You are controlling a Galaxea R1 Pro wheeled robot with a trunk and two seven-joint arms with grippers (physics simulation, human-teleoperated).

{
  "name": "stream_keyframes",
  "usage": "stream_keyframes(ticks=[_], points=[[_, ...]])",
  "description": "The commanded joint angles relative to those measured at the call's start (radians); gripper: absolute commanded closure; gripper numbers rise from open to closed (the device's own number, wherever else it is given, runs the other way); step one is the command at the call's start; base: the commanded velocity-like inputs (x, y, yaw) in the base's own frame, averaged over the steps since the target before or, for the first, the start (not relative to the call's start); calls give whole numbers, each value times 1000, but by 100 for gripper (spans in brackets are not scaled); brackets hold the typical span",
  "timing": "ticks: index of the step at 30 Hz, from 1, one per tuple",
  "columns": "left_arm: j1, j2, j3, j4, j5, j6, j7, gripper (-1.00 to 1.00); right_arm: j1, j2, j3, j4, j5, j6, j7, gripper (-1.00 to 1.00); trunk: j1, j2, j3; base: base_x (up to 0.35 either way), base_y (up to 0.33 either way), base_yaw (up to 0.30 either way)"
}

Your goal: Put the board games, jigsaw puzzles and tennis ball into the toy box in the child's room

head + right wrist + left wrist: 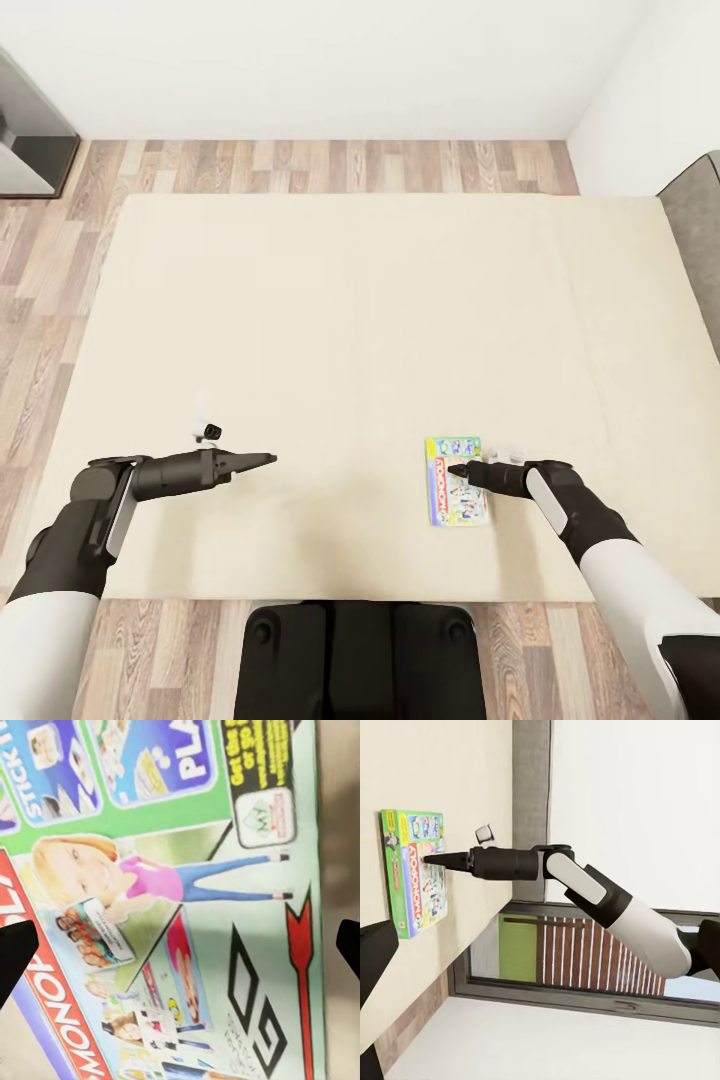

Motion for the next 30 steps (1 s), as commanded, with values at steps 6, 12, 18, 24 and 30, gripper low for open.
stream_keyframes(ticks=[6, 12, 18, 24, 30], points=[[0, 0, 1, 1, -1, 10, -4, -100, 0, -1, 4, -1, -8, 0, 3, -100, 1, -1, -1, 0, 1, 1], [0, 0, 0, 1, -1, 10, -4, -100, 0, -1, 6, -1, -6, -1, 3, -100, 1, -1, -1, 0, 0, 125], [0, 0, 1, 1, -2, 9, -4, -100, 0, -1, 6, -1, -6, -3, 3, -100, 1, -1, -1, 14, 2, 82], [0, 1, 1, 2, -1, 8, -4, -100, 0, -1, 6, -1, -7, -3, 2, -100, 1, -1, -1, 51, 10, 7], [0, 0, 1, 2, -1, 6, -4, -100, 0, -1, 5, -1, -7, -4, 2, -100, 1, -1, -1, 5, 1, 1]])
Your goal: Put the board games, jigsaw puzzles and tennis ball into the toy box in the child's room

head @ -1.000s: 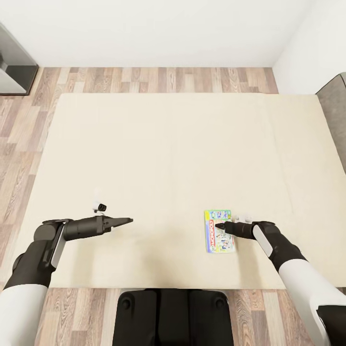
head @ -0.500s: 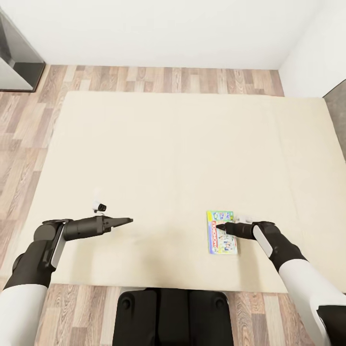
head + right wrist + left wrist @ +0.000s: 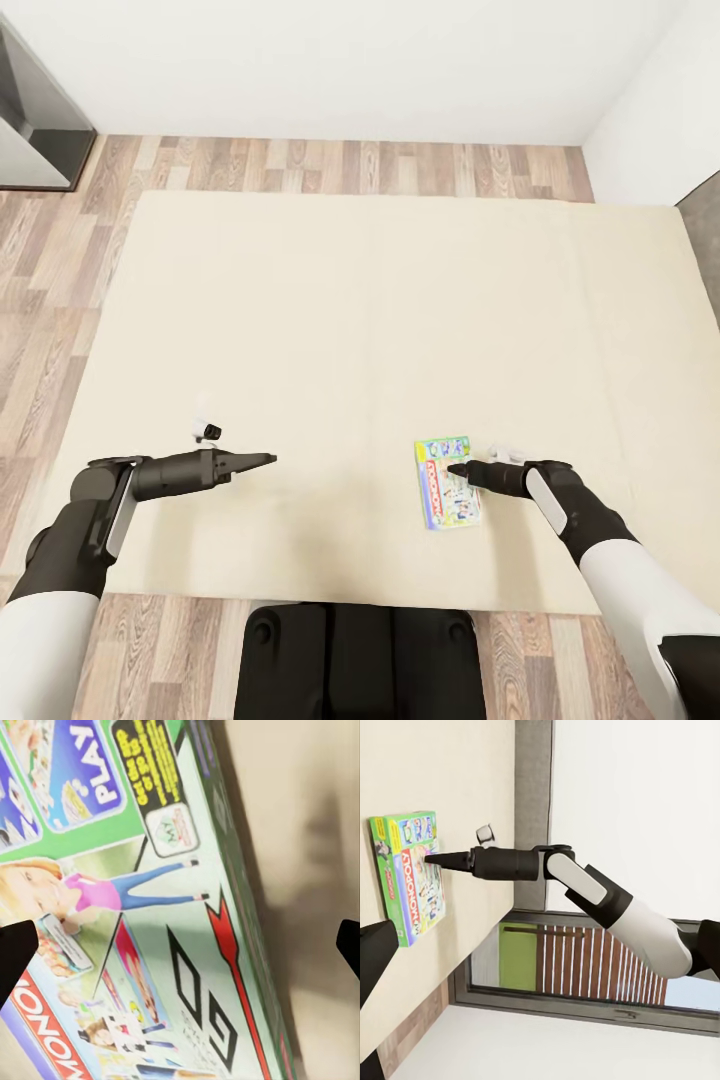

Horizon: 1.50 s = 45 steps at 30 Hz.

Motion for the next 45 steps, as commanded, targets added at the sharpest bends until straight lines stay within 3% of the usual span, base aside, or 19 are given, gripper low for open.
stream_keyframes(ticks=[1, 45], points=[[0, 0, 0, 0, -1, 10, -4, -100, 0, -1, 4, -1, 0, 3, 1, -100, 1, -2, -1, 1, 0, 0], [0, 3, 0, 0, -1, 10, -4, -100, 0, 0, 6, -1, 3, 2, 1, -100, 1, -2, -1, 0, 45, 0]])
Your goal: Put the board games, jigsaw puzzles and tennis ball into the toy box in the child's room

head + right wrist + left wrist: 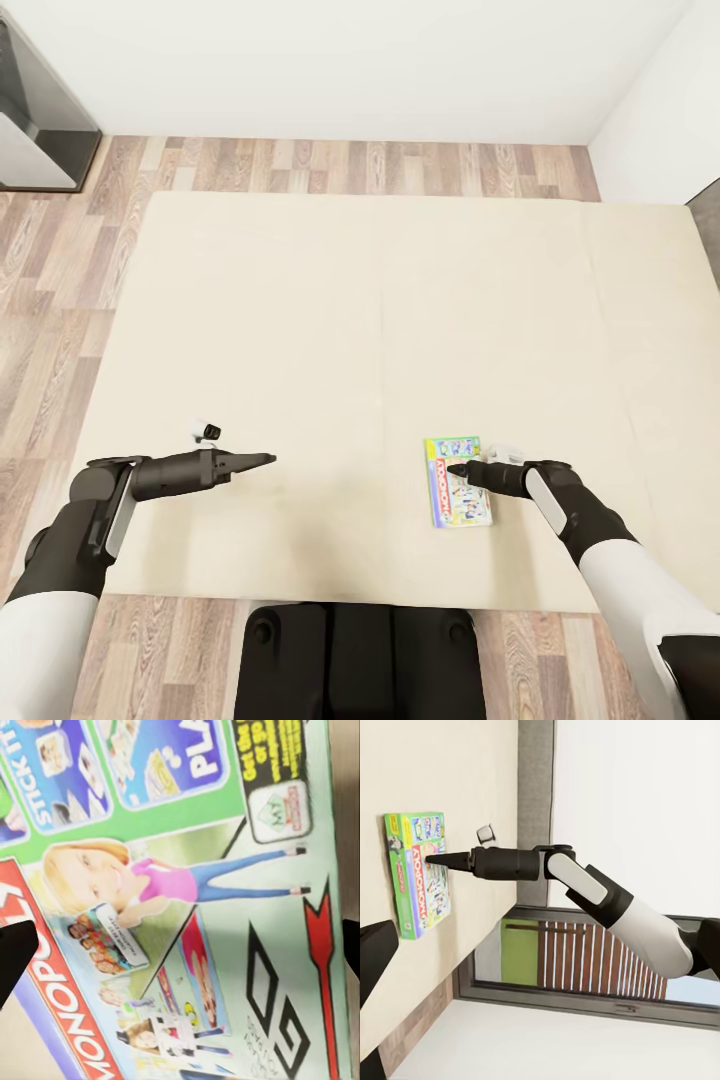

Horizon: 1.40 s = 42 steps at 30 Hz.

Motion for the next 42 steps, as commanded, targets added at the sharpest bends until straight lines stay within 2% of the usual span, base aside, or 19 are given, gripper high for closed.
stream_keyframes(ticks=[1, 18, 42], points=[[0, 0, 0, 0, -1, 11, -4, -100, 0, -1, 3, -1, 0, 3, 1, -100, 1, -2, -1, 0, 67, 0], [0, 1, 0, 0, -1, 11, -4, -100, 0, -1, 3, -1, -1, 2, 1, -100, 1, -2, -1, 0, 19, 0], [0, 3, 0, 0, -1, 9, -4, -100, 0, 1, 4, 0, 6, 0, 0, -100, 1, -2, -1, 0, 143, 0]])
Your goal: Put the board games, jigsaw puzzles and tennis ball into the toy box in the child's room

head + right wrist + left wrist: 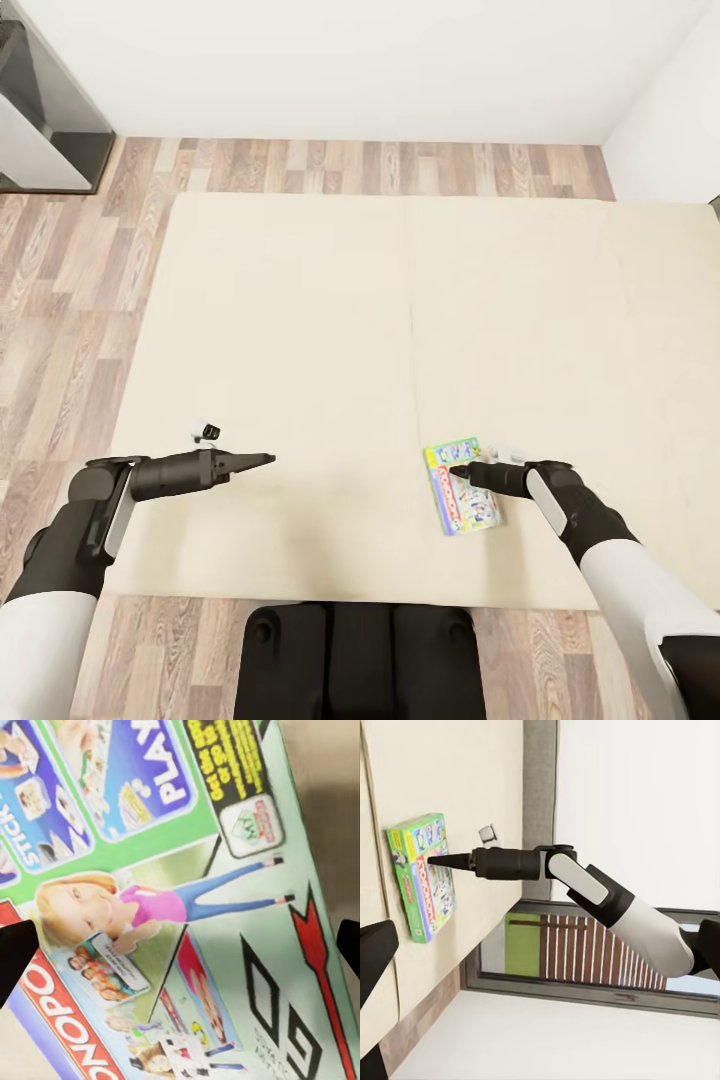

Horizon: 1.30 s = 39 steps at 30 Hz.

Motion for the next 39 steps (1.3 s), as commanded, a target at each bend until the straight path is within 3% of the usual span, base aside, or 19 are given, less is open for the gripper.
stream_keyframes(ticks=[1, 22, 39], points=[[-1, 0, -1, 0, -1, 10, -4, -100, 1, 4, 4, 0, -29, 8, 6, -100, 1, -1, -1, 0, 147, 0], [-1, 0, -1, 0, -1, 9, -4, -100, 0, 4, 4, 0, -29, 8, 6, -100, 1, -1, -1, 0, 140, 0], [-1, -1, -1, 0, 1, 9, -4, -100, 0, 3, 5, 4, -30, 11, 6, -100, 1, -1, -1, 0, 10, 0]])
